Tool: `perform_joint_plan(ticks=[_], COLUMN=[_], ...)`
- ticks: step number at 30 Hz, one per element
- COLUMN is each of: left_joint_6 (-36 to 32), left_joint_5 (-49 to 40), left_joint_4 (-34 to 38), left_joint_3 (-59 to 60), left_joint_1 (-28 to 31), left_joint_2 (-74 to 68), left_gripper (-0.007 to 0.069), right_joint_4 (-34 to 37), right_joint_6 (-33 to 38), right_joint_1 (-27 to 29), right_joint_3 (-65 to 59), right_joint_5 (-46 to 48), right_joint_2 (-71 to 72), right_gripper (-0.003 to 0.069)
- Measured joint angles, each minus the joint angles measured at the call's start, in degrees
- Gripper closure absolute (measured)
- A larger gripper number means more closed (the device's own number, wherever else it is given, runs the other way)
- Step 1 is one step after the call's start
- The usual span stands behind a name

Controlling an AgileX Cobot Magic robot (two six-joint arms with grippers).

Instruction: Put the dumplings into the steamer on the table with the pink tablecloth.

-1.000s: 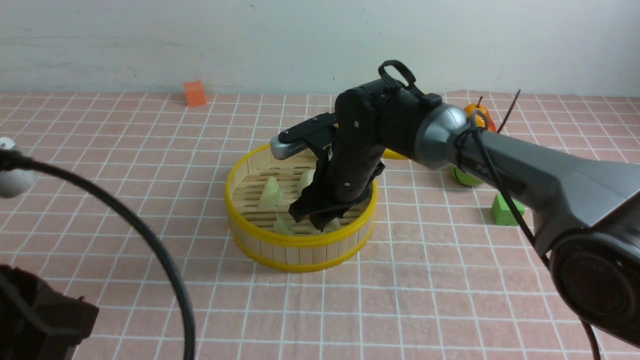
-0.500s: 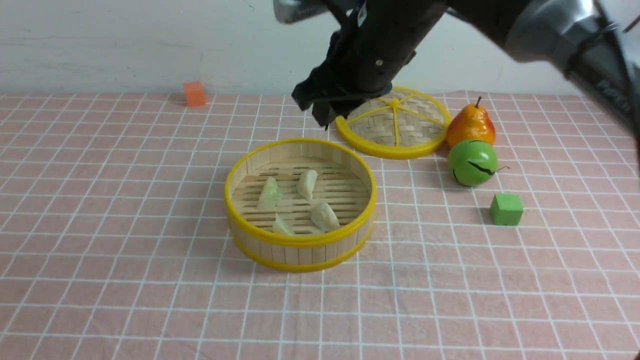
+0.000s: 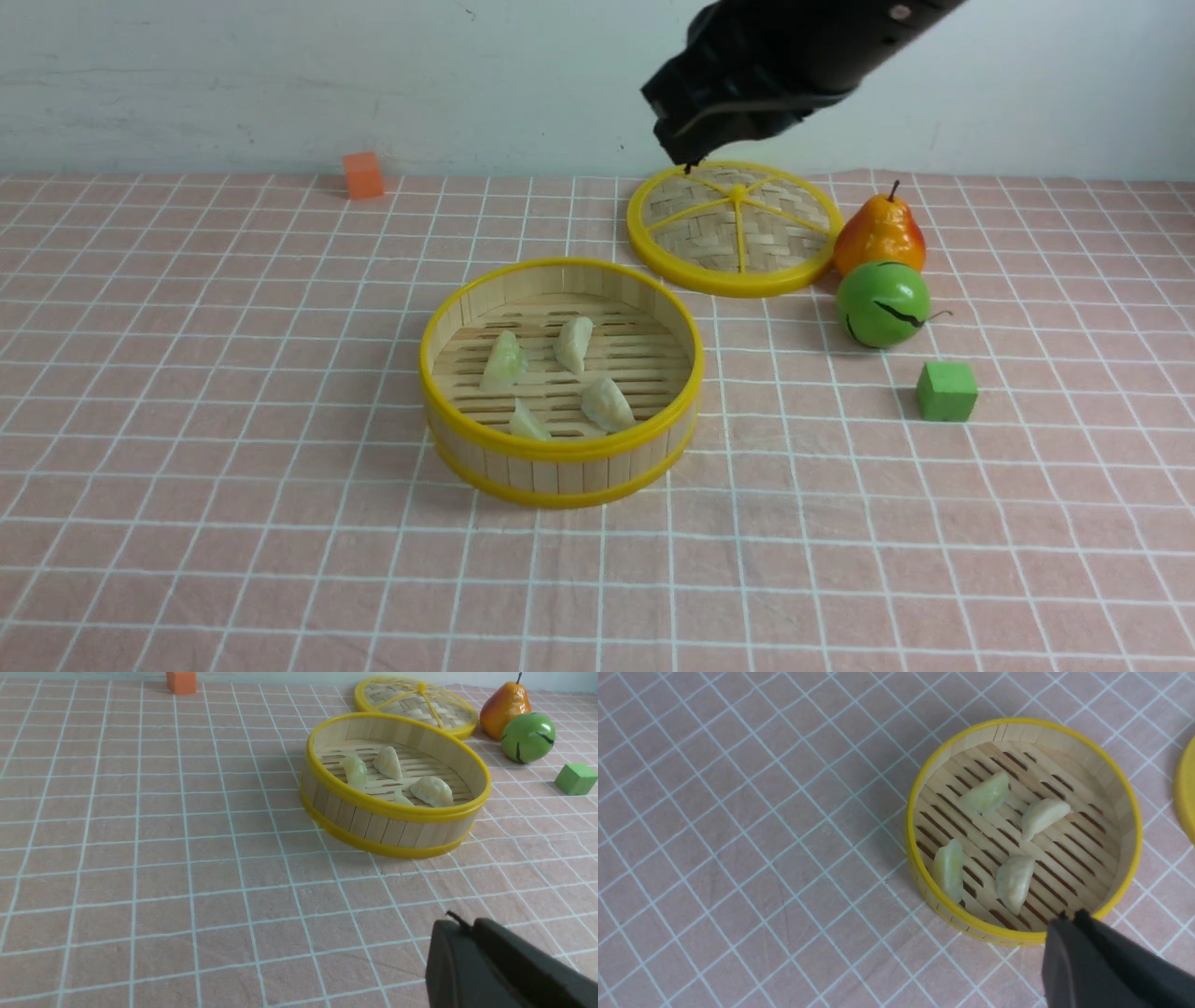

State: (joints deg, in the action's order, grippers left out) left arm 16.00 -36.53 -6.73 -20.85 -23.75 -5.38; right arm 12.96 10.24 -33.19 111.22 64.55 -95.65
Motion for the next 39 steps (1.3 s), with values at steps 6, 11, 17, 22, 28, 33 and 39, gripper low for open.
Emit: perform_joint_plan(ticks=[6, 11, 17, 22, 28, 33, 39], left_joint_6=[0.0, 0.0, 0.0, 0.0, 0.0, 0.0, 0.0], left_joint_5=[-0.9, -1.0, -1.1, -1.1, -1.2, -1.2, -1.2], left_joint_4=[0.0, 0.0, 0.0, 0.0, 0.0, 0.0, 0.0], left_joint_3=[0.0, 0.0, 0.0, 0.0, 0.0, 0.0, 0.0], left_joint_1=[0.0, 0.0, 0.0, 0.0, 0.0, 0.0, 0.0], left_joint_2=[0.0, 0.0, 0.0, 0.0, 0.0, 0.0, 0.0], left_gripper=[0.0588, 0.0587, 0.0584, 0.0575, 0.0568, 0.0564, 0.0554], right_joint_4=[0.0, 0.0, 1.5, 3.1, 3.4, 2.0, 0.0], right_joint_6=[0.0, 0.0, 0.0, 0.0, 0.0, 0.0, 0.0], right_joint_1=[0.0, 0.0, 0.0, 0.0, 0.0, 0.0, 0.0], right_joint_3=[-26.8, -43.4, -59.1, -65.8, -70.0, -70.9, -70.9], right_joint_5=[-22.0, -36.3, -42.1, -42.1, -40.5, -38.5, -38.9], right_joint_2=[19.1, 34.3, 48.9, 56.3, 60.8, 60.8, 60.9], right_gripper=[0.0671, 0.0669, 0.0663, 0.0659, 0.0654, 0.0648, 0.0646])
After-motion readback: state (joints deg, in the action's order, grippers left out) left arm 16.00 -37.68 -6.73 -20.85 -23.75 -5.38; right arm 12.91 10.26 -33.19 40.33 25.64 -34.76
